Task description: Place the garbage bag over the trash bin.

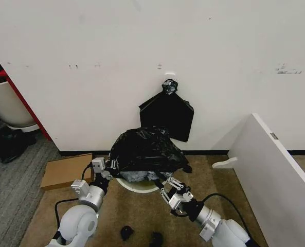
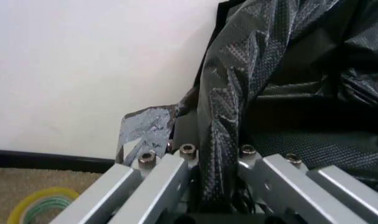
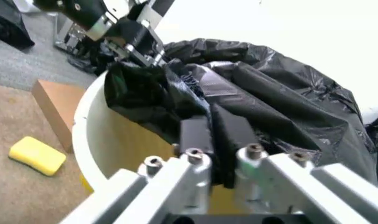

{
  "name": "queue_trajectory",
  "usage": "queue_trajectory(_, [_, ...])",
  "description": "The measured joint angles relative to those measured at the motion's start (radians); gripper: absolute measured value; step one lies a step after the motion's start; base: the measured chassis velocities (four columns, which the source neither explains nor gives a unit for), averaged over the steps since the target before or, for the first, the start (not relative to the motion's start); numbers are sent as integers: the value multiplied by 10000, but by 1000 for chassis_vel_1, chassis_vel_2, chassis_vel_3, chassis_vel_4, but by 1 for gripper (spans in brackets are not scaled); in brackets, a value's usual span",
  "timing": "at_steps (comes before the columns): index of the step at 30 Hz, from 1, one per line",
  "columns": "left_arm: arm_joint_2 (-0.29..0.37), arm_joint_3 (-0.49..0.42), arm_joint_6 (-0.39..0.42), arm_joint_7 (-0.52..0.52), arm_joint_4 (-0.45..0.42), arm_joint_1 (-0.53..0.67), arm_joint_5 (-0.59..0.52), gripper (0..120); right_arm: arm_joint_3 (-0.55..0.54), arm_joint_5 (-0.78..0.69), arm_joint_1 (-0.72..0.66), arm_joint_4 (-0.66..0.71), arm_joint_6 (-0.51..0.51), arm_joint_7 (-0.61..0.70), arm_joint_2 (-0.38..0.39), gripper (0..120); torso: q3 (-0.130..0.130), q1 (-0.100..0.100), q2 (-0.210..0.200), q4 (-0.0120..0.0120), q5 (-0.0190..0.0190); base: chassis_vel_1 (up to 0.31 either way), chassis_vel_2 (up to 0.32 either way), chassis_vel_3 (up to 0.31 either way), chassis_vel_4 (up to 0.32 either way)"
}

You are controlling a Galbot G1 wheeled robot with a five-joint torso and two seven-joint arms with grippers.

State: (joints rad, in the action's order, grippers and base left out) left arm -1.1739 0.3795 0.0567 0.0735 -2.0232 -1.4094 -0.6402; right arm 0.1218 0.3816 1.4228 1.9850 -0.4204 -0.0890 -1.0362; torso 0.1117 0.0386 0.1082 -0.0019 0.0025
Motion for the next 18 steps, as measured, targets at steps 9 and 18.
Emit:
queue_trajectory(9, [-148,237,506,553,-346,111,-901,1,46,-1169,-191,-1008,-2403,-1915,-92,0,0,0,0,1,2,0,0,0,0])
queue_trajectory(18, [-267,393,1879,1882,-1290,117,-2829,1,393,-1627,-356,-2073,-3987,-3569,-137,0,0,0,0,-1,2,0,0,0,0])
